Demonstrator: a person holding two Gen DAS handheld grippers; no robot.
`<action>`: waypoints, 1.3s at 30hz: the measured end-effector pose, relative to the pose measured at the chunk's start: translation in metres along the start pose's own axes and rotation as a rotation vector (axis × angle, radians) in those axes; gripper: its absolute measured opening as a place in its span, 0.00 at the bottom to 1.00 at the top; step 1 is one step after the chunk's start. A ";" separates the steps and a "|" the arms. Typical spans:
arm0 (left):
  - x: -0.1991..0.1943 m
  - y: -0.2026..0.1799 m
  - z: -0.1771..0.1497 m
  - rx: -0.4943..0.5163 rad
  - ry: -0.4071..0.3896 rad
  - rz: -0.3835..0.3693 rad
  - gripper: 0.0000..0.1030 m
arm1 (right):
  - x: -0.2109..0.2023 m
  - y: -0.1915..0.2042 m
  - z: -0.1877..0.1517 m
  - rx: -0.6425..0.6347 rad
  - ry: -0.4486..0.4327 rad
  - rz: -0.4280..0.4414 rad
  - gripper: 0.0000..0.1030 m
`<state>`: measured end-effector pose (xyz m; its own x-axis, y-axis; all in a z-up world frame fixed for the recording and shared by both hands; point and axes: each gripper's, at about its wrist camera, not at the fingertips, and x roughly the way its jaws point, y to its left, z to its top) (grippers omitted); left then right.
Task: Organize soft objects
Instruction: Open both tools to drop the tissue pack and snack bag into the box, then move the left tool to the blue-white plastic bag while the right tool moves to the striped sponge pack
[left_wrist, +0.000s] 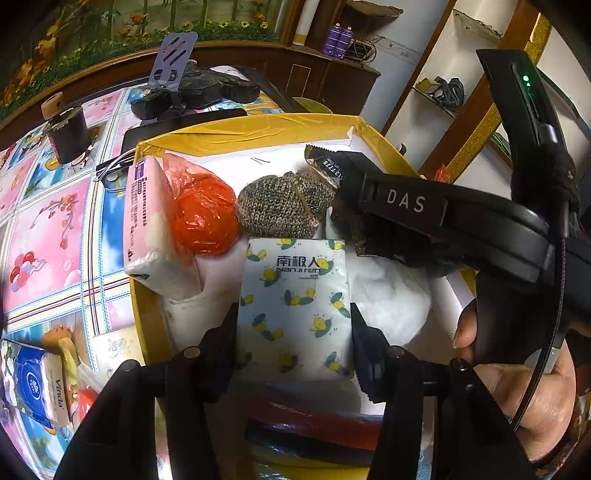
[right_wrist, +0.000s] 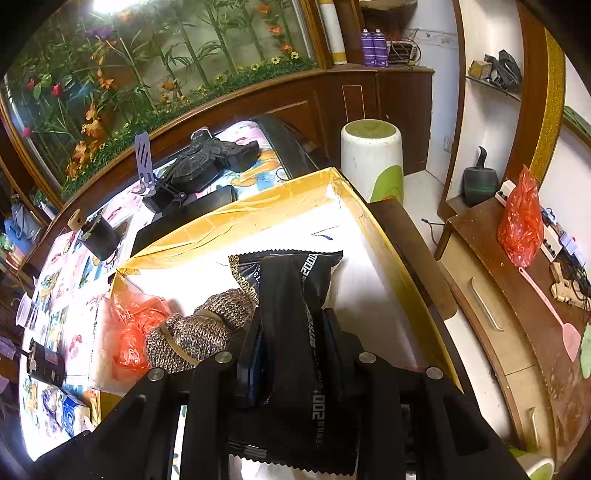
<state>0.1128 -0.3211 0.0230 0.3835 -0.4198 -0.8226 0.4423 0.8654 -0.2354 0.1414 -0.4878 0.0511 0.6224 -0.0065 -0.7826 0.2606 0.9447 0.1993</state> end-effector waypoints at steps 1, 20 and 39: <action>0.000 0.000 0.000 0.001 0.000 0.000 0.50 | 0.000 0.000 0.000 0.000 -0.003 -0.003 0.30; -0.003 0.004 0.002 -0.026 -0.030 -0.025 0.75 | -0.031 -0.004 0.003 0.020 -0.114 0.034 0.52; -0.036 0.006 -0.006 -0.007 -0.107 -0.048 0.78 | -0.130 -0.002 -0.048 0.115 -0.453 0.024 0.73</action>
<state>0.0967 -0.2993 0.0484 0.4464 -0.4868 -0.7508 0.4562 0.8456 -0.2770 0.0246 -0.4727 0.1245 0.8822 -0.1515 -0.4458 0.3062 0.9039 0.2987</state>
